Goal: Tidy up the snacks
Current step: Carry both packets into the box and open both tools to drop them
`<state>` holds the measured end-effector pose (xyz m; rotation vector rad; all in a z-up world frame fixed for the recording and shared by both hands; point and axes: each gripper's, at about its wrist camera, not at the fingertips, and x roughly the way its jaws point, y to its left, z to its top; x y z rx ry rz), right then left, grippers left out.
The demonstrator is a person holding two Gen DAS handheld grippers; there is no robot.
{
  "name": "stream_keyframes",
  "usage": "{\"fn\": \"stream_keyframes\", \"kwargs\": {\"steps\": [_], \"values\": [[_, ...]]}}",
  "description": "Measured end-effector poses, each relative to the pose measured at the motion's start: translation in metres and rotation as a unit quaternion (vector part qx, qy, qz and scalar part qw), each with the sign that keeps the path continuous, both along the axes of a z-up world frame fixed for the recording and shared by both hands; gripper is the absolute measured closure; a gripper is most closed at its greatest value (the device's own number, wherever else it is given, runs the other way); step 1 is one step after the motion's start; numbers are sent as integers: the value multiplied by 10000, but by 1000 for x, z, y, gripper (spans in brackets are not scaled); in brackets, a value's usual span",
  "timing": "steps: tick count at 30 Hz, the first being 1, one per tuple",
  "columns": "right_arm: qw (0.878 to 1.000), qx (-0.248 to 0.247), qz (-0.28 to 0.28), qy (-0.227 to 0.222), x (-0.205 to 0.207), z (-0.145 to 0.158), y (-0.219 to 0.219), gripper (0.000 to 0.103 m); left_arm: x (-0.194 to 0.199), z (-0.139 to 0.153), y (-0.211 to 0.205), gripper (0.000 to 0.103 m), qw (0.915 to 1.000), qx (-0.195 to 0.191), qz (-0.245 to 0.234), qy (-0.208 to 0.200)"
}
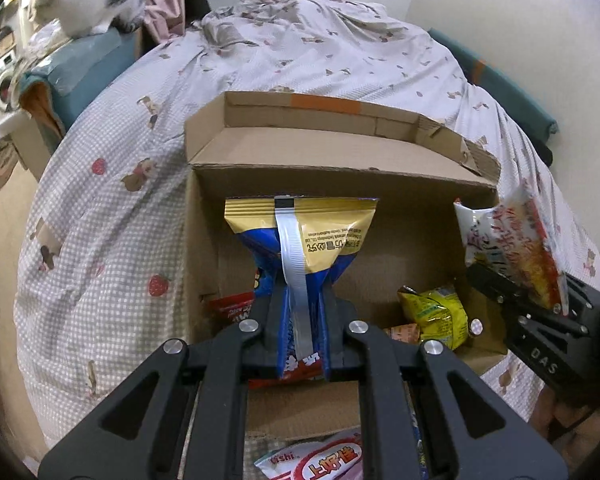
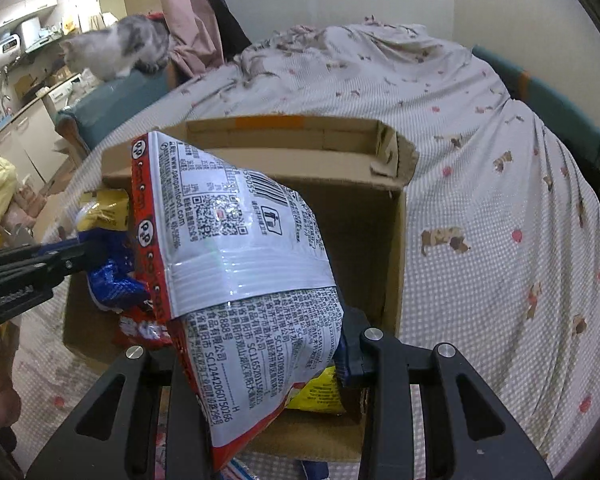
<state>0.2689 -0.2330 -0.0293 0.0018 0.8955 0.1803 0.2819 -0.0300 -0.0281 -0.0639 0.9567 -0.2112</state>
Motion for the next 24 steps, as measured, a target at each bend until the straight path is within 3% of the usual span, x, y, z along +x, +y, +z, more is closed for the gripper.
{"fn": "stream_keyframes", "kwargs": {"steps": [7, 15, 17, 19, 22, 24], "values": [[9994, 86, -101, 306, 8, -18, -5, 67, 0, -9, -5, 93, 9997, 208, -59, -69], [9988, 211, -64, 445, 11, -22, -3, 64, -1, -9, -3, 92, 9998, 164, 33, -69], [9979, 407, -40, 497, 11, -21, -3, 52, -1, -7, -3, 92, 9998, 182, 50, -111], [9976, 552, 5, 414, 8, -18, -3, 30, -2, -6, -3, 91, 9996, 226, 64, -133], [9948, 934, 127, 374, 6, -14, -5, 16, -2, -5, -3, 88, 9996, 239, 79, -117], [9916, 1238, 151, 335, 5, -10, -10, 13, -4, -3, -3, 76, 9995, 244, 101, -182]]}}
